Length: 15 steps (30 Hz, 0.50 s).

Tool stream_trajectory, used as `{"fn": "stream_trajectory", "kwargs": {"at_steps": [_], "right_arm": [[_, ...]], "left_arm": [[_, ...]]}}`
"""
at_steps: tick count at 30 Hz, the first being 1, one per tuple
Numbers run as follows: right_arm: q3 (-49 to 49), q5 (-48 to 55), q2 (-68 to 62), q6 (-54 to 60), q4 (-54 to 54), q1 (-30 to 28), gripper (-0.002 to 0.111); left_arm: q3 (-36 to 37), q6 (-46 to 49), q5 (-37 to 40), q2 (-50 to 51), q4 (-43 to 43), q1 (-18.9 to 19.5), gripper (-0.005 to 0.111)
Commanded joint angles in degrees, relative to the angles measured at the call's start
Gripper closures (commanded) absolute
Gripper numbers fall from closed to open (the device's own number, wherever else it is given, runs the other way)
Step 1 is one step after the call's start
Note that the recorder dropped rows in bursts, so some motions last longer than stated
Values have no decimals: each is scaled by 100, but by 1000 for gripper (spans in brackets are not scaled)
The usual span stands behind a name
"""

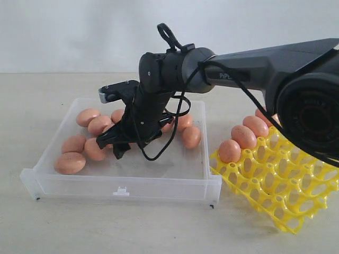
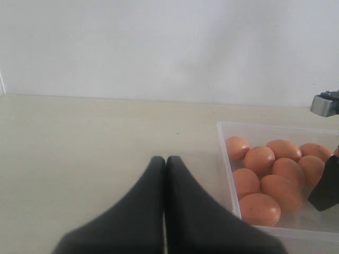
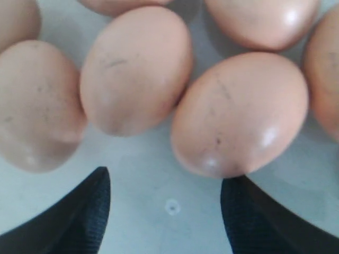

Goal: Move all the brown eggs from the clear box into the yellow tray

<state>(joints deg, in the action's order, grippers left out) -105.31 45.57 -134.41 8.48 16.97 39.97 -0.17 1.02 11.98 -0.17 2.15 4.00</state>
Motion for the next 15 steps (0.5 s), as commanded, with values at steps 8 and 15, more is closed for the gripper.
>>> {"fn": "stream_trajectory", "kwargs": {"at_steps": [8,15], "right_arm": [[-409,169,-12,-308,-318,54,50],[-396,49,-12,-1004,-354,54,50]], "left_arm": [[17,13,-34,17,-12,4,111],[17,13,-34,17,-12,4,111]]}}
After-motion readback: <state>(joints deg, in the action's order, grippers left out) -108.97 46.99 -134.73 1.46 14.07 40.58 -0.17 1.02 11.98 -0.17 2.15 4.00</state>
